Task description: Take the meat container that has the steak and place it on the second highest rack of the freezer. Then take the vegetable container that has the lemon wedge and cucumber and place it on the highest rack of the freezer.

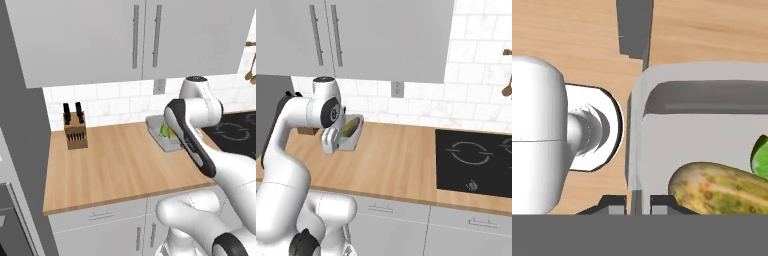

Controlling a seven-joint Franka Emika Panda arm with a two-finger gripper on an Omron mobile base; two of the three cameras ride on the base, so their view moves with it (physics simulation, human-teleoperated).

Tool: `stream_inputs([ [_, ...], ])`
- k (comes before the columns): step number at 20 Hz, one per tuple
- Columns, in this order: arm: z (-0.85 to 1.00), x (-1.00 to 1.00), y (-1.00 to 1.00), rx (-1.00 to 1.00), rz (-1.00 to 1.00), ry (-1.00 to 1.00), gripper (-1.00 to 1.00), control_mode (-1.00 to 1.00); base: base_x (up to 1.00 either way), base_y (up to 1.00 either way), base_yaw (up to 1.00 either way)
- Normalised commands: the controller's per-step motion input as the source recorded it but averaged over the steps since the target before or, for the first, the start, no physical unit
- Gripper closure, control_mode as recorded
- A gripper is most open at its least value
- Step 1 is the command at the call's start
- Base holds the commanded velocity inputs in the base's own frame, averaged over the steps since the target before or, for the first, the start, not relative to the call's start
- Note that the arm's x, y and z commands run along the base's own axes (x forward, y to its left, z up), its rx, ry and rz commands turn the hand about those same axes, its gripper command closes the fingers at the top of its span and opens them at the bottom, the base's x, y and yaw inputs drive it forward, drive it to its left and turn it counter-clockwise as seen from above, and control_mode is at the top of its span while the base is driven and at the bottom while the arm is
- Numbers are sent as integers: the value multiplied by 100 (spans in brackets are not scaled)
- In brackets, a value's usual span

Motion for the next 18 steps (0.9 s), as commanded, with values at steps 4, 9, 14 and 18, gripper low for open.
stream_inputs([
  [4, -4, -11, -5, 6, -14, -2, 100, -100, 0, 0, 0],
  [9, -13, -6, 0, 0, -19, -21, 100, -100, 0, 0, 0],
  [14, -1, -3, 0, 0, -6, -10, 100, -100, 0, 0, 0],
  [18, 0, -11, 0, 0, 0, 0, 100, -100, 0, 0, 0],
])
